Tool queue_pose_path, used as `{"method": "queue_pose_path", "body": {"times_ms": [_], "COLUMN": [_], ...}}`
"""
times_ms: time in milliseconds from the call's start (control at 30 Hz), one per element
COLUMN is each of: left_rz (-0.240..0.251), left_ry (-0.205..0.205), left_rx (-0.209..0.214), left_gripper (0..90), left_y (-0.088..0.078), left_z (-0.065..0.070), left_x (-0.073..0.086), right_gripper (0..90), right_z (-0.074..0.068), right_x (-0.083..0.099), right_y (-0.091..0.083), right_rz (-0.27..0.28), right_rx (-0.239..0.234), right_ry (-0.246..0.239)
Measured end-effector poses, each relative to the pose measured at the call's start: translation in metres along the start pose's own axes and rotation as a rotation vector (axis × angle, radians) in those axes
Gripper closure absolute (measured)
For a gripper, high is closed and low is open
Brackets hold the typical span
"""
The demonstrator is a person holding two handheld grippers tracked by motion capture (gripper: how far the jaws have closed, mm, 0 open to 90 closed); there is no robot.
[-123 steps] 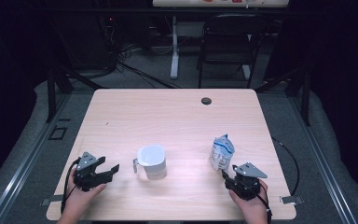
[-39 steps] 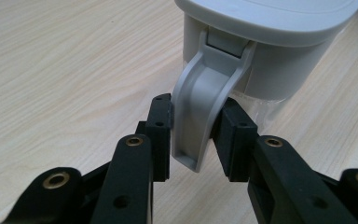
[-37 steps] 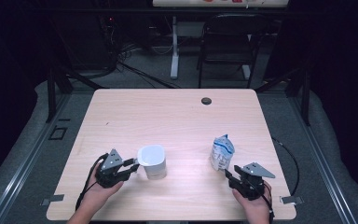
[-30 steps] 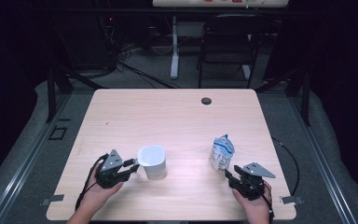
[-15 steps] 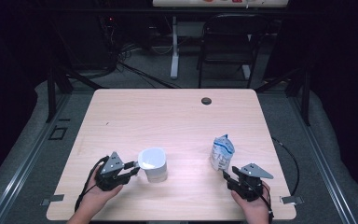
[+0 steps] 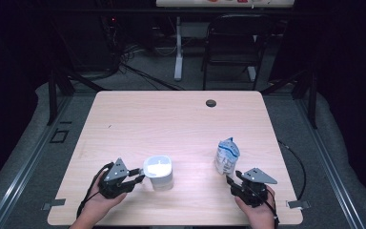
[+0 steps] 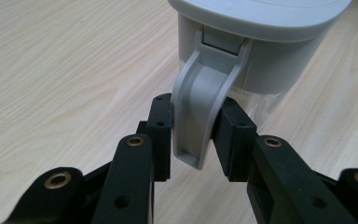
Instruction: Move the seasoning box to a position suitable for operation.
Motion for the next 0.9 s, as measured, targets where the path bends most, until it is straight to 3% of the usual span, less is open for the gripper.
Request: {"method": "queue_pose_path", "body": {"times_ms": [333, 533, 800, 900], "left_rz": [-0.01, -0.017, -0.017, -0.01], "left_ry": [0.022, 0.039, 0.028, -0.006], "left_rx": [0.056, 0.078, 0.091, 0.106], "left_gripper": [69.9, 69.9, 69.5, 68.1], "left_y": [-0.001, -0.002, -0.003, -0.005], "left_z": [0.01, 0.013, 0.01, 0.009], "left_x": [-0.001, -0.002, -0.001, -0.002], "right_gripper": [56.4, 57.0, 56.9, 56.8], "right_z": [-0.009, -0.008, -0.008, -0.008], "right_x": [-0.002, -0.003, -0.003, -0.003], "right_y": [0.0, -0.001, -0.002, -0.002], "right_rz": [-0.003, -0.002, -0.01, -0.012], "right_rx": [-0.011, -0.016, -0.016, -0.017], "right_ry": [-0.045, -0.035, -0.03, -0.029]}}
Point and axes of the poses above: each handheld gripper's, and its own axes: y roughly forward along the jaws, x roughly out of its underside, z roughly to its right, the point moved 2 cm from there along y, roughly forward along the jaws, and after that the axes turned 15 degrees about z, right-handed, at the moved point
